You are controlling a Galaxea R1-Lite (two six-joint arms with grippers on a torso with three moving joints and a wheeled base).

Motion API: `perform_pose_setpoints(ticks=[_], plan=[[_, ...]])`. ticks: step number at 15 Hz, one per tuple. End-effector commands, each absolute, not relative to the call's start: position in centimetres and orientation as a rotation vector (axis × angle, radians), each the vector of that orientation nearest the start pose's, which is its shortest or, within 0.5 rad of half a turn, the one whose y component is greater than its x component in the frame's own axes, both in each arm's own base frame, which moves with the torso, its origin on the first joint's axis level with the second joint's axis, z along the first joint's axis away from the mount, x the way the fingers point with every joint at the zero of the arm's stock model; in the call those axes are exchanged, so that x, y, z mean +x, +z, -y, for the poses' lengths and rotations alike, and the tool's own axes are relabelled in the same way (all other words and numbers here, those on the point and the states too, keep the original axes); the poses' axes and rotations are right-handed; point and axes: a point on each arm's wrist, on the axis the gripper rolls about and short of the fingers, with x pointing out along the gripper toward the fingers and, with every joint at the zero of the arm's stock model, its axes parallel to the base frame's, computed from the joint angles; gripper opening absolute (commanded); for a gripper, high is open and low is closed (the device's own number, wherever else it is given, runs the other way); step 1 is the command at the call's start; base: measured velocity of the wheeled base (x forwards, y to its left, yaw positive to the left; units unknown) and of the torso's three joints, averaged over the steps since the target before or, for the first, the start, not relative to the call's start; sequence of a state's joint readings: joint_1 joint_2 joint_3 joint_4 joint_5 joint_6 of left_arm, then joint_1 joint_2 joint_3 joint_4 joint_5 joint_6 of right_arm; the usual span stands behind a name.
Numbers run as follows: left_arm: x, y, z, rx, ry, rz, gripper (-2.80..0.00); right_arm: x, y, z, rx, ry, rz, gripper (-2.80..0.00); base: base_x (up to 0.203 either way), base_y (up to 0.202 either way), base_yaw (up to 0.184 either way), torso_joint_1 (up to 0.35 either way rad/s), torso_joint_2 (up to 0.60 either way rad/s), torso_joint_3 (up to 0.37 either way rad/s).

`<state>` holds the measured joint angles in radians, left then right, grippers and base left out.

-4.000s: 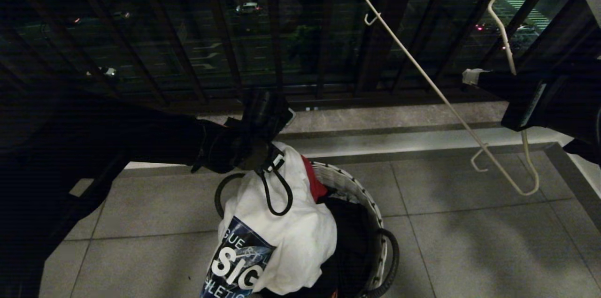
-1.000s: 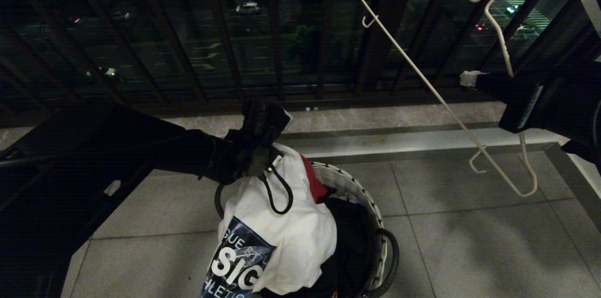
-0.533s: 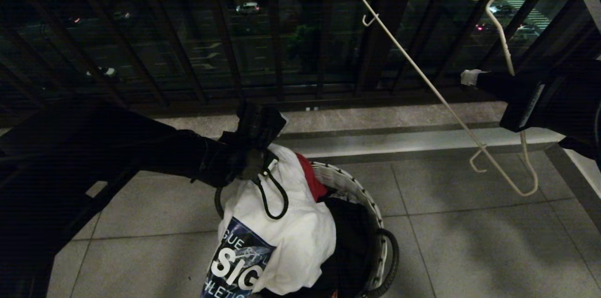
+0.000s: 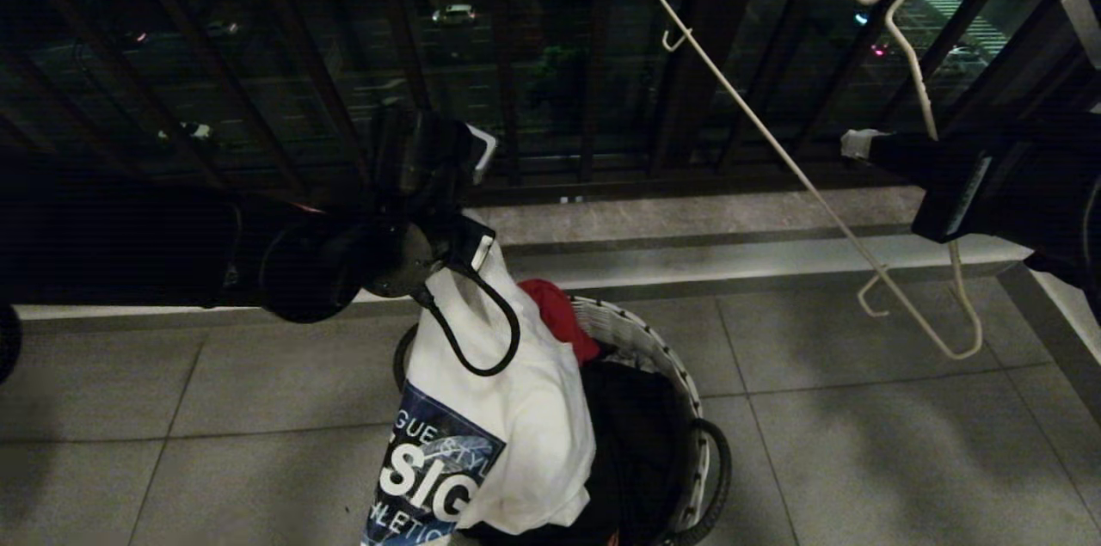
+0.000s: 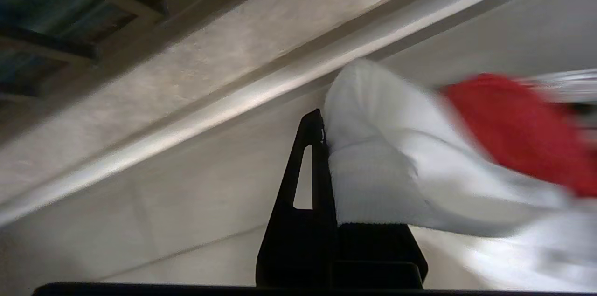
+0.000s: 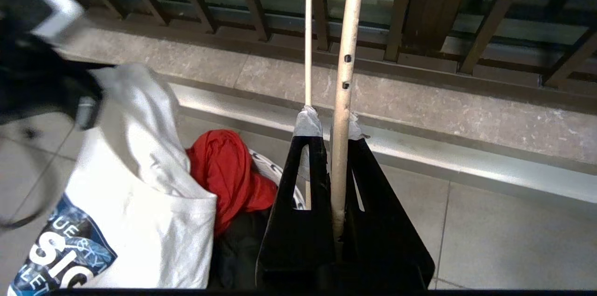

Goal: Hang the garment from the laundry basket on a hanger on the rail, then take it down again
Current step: Pick up clothes from the basket

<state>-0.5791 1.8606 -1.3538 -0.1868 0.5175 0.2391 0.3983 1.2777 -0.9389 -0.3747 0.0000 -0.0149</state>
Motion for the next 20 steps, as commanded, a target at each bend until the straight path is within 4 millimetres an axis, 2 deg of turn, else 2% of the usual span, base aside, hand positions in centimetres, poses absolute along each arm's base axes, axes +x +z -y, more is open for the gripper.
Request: perform_pose_setpoints(ticks=[1, 4, 9, 20], plan=[[28.2, 26.3, 18.9, 0.307, -0.156, -0.212, -2.80, 19.3, 30.2, -8.1, -0.008, 0.399, 0.028, -2.80, 0.000, 0.000, 0.000, 0.000, 0.00, 0.000], [26.4, 26.1, 18.6, 0.214, -0.300, -0.234, -2.80, 19.9, 29.7, -8.4, -0.013, 0.399, 0.007, -2.80, 0.000, 0.000, 0.000, 0.000, 0.00, 0.000], [26.0, 25.5, 18.7, 0.167, -0.461, -0.261, -2.80, 20.9, 28.9, -8.7, -0.020, 0.393, -0.029, -2.80, 0.000, 0.000, 0.000, 0.000, 0.00, 0.000], [26.4, 24.8, 19.0, 0.178, -0.458, -0.282, -2.80, 20.9, 29.0, -8.6, -0.019, 0.390, -0.025, -2.80, 0.000, 0.000, 0.000, 0.000, 0.00, 0.000]])
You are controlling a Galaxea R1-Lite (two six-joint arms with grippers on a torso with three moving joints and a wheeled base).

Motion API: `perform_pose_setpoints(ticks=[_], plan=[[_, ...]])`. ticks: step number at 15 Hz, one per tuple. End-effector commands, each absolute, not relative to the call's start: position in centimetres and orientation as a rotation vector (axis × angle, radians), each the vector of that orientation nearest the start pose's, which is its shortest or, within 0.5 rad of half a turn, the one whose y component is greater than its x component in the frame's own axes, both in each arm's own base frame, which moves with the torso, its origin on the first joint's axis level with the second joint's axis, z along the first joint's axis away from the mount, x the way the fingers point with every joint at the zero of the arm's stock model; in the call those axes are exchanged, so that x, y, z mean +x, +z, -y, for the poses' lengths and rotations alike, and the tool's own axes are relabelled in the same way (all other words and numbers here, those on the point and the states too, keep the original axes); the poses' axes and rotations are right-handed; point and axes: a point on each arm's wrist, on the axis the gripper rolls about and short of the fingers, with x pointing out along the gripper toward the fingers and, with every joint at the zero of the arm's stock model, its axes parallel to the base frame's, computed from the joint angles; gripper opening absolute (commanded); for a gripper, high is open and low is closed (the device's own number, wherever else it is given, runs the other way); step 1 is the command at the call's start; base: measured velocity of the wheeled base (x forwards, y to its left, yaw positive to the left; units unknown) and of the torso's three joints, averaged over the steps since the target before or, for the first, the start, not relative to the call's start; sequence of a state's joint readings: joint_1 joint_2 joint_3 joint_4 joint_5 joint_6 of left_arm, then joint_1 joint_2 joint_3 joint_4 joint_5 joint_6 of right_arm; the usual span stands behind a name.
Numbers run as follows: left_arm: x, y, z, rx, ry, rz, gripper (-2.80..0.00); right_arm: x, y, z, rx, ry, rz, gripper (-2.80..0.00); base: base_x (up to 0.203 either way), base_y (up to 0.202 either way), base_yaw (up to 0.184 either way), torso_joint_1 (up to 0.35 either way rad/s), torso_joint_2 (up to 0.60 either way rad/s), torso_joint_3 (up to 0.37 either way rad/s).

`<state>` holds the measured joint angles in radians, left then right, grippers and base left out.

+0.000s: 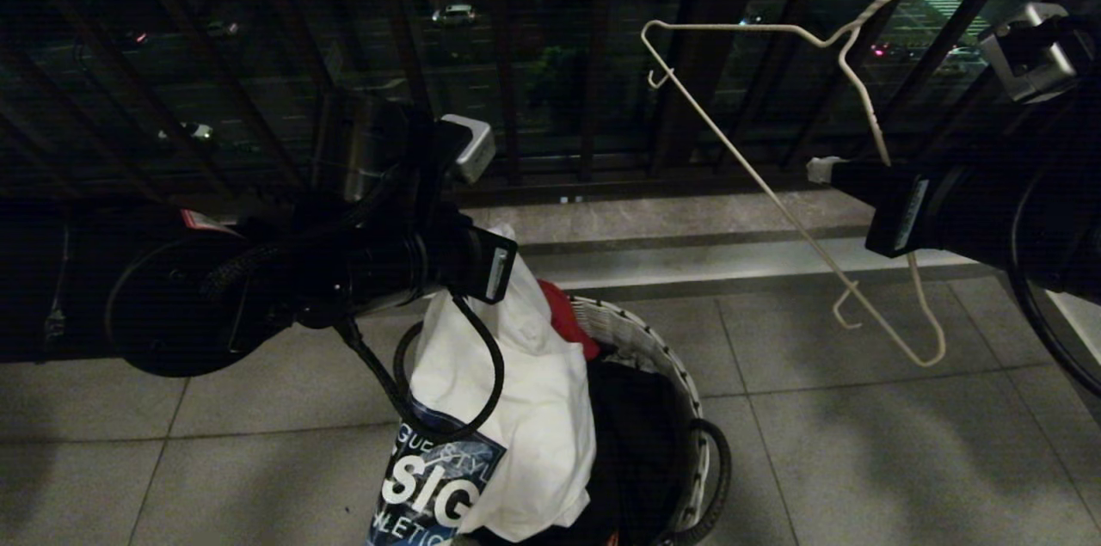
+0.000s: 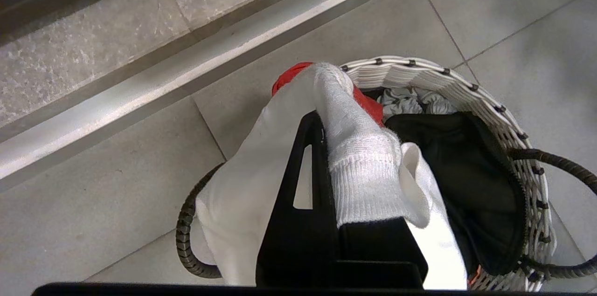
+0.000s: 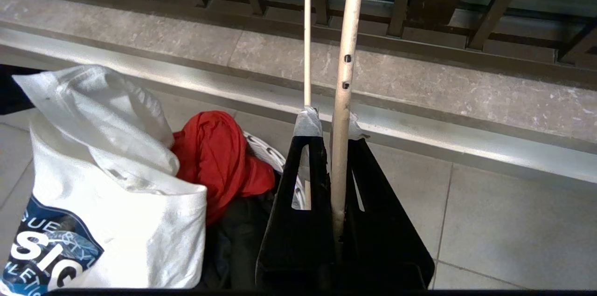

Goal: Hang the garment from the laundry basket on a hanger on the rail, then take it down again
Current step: Pick up clothes from the basket

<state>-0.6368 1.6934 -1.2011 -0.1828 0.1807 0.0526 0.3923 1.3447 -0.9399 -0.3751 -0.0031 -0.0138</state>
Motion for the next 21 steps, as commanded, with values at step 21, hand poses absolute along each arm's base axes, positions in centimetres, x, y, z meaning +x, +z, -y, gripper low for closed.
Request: perform_pose_setpoints(ticks=[21], plan=[[28.5, 24.0, 19.1, 0.164, -0.419, -0.250, -2.80, 20.9, 28.9, -8.6, -0.022, 0.387, -0.030, -2.80, 0.000, 0.000, 0.000, 0.001, 0.00, 0.098]])
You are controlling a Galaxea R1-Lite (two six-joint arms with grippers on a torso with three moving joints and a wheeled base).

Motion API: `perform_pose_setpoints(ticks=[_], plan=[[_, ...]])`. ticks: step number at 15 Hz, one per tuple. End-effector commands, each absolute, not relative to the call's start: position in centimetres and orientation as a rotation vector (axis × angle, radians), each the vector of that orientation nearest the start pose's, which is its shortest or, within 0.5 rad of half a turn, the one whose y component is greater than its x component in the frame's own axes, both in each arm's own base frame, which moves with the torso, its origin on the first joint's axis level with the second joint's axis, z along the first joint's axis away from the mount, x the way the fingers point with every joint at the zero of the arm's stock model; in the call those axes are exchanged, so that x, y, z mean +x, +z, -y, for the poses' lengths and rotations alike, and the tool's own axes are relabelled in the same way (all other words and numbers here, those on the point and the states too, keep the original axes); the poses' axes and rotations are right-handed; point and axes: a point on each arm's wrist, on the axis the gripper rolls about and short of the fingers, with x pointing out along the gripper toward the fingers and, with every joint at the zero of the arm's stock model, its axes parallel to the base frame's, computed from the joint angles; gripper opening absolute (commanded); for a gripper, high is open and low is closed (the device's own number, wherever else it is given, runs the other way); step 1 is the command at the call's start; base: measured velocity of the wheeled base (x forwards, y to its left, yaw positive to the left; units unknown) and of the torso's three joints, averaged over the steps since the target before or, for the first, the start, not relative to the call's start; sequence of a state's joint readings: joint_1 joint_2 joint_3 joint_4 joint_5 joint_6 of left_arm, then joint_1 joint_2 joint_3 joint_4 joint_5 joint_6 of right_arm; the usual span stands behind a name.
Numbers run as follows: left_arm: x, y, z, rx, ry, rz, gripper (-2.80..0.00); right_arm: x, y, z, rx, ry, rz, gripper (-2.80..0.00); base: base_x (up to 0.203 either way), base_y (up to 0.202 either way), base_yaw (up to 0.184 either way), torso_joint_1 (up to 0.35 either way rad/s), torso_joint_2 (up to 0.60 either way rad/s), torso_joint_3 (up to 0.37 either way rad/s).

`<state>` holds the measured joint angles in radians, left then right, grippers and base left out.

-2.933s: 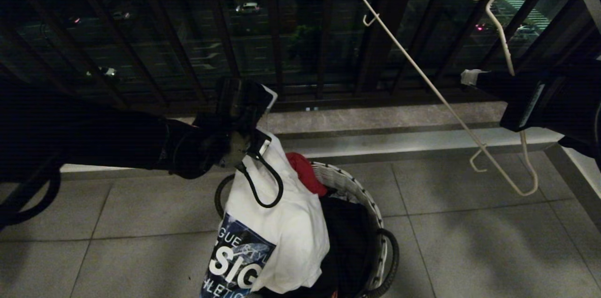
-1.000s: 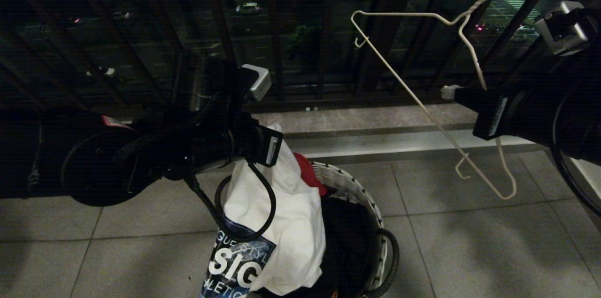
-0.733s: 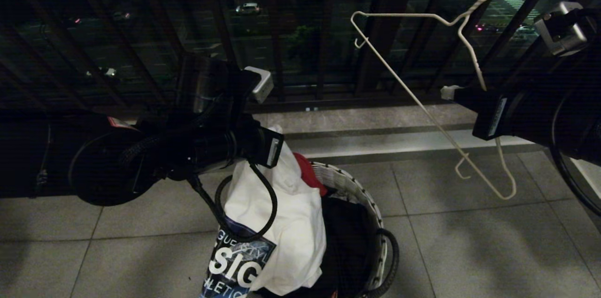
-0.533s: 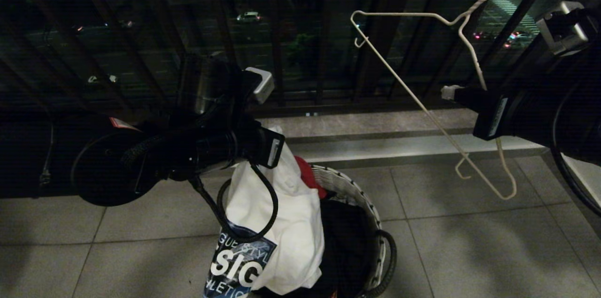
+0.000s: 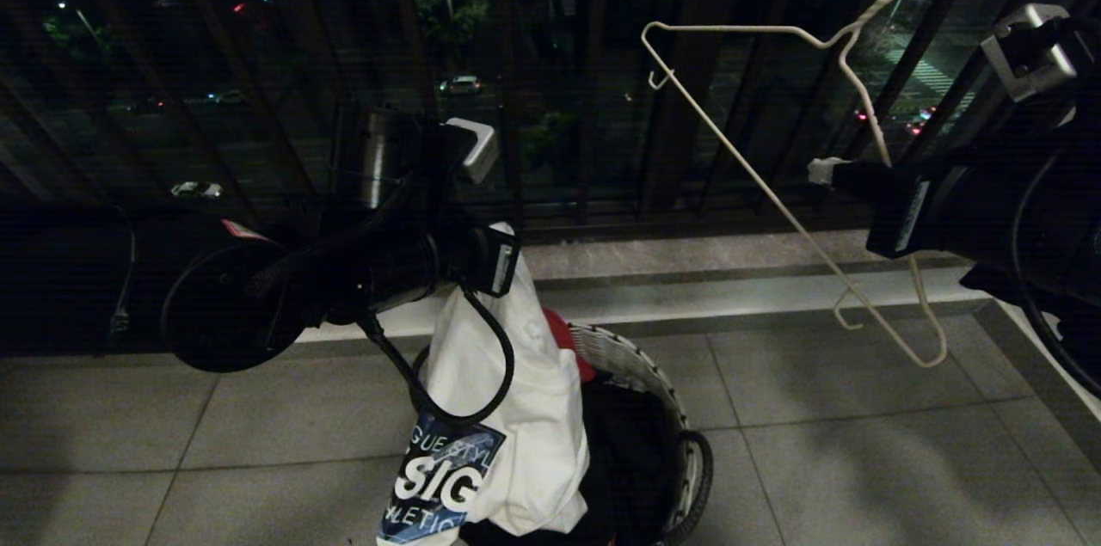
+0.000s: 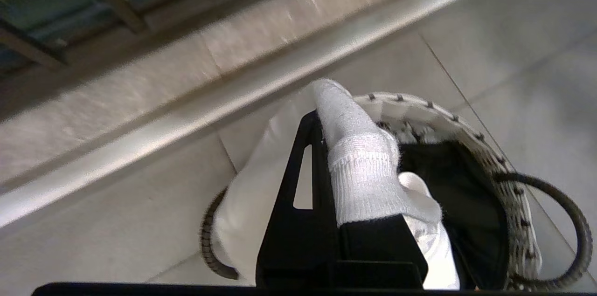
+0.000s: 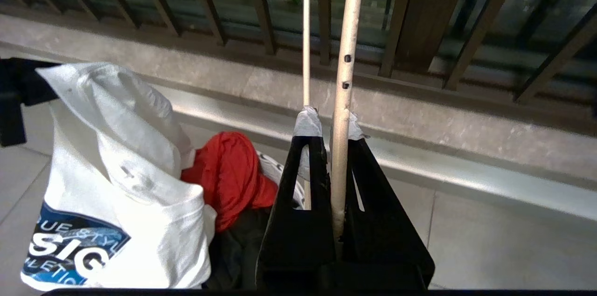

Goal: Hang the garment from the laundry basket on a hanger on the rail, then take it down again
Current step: Pick up clothes from the basket

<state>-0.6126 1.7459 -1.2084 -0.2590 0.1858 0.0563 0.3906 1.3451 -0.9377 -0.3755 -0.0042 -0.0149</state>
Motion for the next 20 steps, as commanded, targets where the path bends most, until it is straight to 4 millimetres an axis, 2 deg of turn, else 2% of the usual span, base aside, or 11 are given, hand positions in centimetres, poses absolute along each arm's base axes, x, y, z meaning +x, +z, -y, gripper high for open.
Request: perform_pose_setpoints(ticks=[1, 6, 11, 20], plan=[[28.9, 24.0, 19.1, 0.159, -0.412, -0.244, -2.80, 21.0, 28.8, -8.7, -0.022, 0.388, -0.031, -2.80, 0.000, 0.000, 0.000, 0.001, 0.00, 0.206], [29.5, 23.8, 18.9, 0.157, -0.397, -0.247, -2.80, 21.1, 28.7, -8.7, -0.023, 0.388, -0.037, -2.80, 0.000, 0.000, 0.000, 0.001, 0.00, 0.199], [31.0, 23.4, 18.6, 0.143, -0.366, -0.232, -2.80, 21.4, 28.5, -8.8, -0.025, 0.388, -0.045, -2.80, 0.000, 0.000, 0.000, 0.002, 0.00, 0.205], [32.0, 23.3, 18.6, 0.135, -0.352, -0.222, -2.80, 21.4, 28.5, -8.8, -0.025, 0.387, -0.045, -2.80, 0.000, 0.000, 0.000, 0.000, 0.00, 0.202]])
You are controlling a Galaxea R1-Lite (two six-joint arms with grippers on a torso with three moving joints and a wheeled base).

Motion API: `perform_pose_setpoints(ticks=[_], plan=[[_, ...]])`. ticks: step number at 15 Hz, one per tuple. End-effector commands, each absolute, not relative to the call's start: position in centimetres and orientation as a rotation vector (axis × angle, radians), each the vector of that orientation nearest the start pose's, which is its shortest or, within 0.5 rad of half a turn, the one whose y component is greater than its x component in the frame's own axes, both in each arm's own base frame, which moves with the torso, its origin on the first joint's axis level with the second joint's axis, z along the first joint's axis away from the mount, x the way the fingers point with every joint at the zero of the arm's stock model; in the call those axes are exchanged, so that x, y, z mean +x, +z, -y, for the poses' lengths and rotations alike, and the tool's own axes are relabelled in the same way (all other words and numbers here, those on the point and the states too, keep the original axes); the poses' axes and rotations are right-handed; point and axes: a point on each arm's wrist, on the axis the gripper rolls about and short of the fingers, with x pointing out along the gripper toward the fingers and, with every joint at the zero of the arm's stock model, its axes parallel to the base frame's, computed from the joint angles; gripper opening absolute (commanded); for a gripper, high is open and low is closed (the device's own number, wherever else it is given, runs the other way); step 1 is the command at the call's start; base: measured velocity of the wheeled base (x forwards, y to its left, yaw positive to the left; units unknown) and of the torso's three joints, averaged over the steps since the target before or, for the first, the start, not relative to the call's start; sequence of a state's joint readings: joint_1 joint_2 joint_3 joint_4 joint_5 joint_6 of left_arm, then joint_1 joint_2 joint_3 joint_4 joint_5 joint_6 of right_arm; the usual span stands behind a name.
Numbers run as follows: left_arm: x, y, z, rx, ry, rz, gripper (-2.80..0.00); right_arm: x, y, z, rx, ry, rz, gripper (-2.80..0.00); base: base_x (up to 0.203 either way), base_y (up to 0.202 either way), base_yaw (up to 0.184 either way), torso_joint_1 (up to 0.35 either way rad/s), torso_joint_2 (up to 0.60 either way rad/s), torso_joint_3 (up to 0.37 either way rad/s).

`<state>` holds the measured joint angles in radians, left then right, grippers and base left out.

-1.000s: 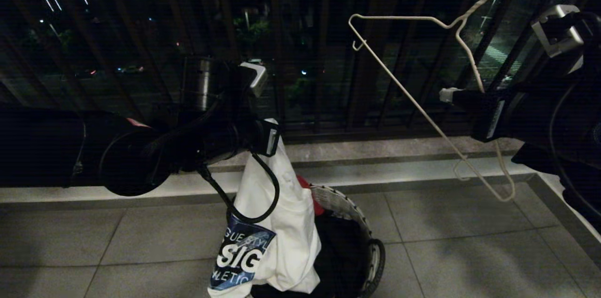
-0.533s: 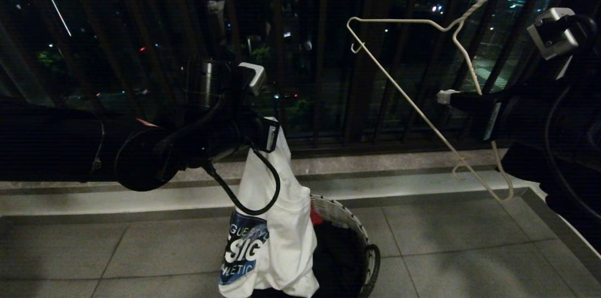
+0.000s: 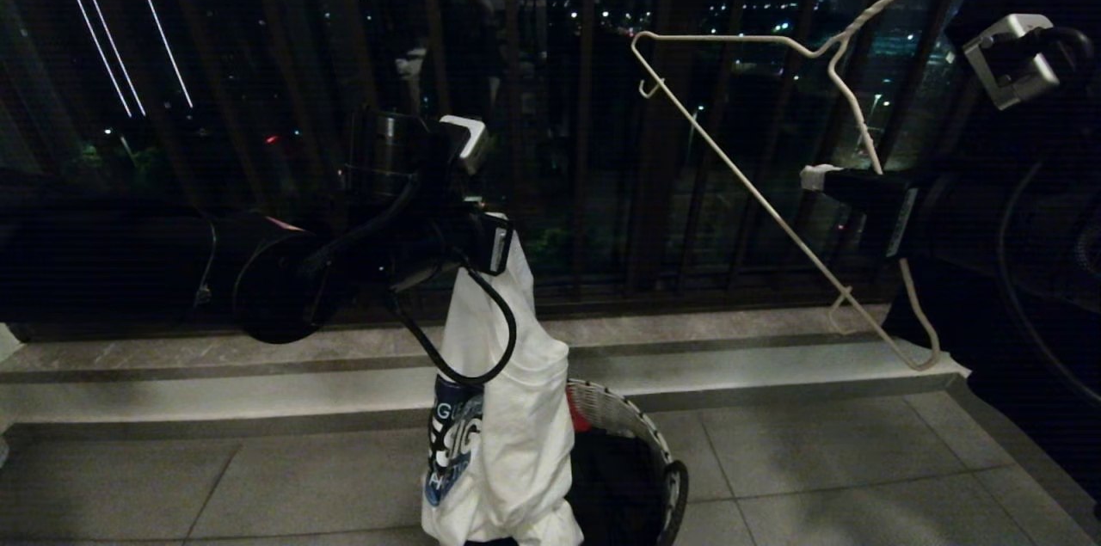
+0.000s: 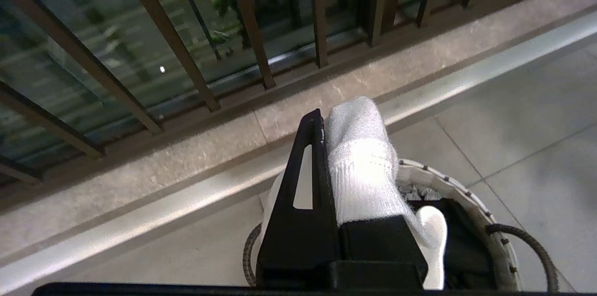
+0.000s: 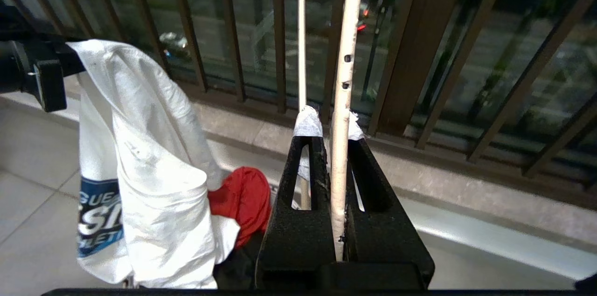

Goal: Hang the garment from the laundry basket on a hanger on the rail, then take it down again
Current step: Pick up clothes from the basket

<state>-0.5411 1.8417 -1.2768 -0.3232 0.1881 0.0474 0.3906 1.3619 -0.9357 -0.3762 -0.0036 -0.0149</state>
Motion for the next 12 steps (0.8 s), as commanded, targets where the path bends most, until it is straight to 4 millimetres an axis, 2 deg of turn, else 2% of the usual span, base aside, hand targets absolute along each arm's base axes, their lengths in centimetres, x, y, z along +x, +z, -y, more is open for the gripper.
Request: perform_pose_setpoints(ticks=[1, 4, 8, 12], plan=[[32.01, 23.20, 18.62, 0.135, -0.352, -0.224, -2.80, 21.36, 28.47, -8.80, -0.025, 0.387, -0.045, -2.80, 0.000, 0.000, 0.000, 0.002, 0.00, 0.202], [31.96, 23.17, 18.60, 0.134, -0.353, -0.225, -2.80, 21.36, 28.47, -8.80, -0.025, 0.387, -0.046, -2.80, 0.000, 0.000, 0.000, 0.000, 0.00, 0.156], [31.79, 22.45, 18.50, 0.142, -0.353, -0.248, -2.80, 21.41, 28.42, -8.82, -0.025, 0.388, -0.048, -2.80, 0.000, 0.000, 0.000, 0.000, -0.01, 0.019], [31.65, 22.82, 18.42, 0.141, -0.354, -0.238, -2.80, 21.47, 28.20, -8.85, -0.032, 0.389, -0.062, -2.80, 0.000, 0.000, 0.000, 0.005, 0.02, 0.040]])
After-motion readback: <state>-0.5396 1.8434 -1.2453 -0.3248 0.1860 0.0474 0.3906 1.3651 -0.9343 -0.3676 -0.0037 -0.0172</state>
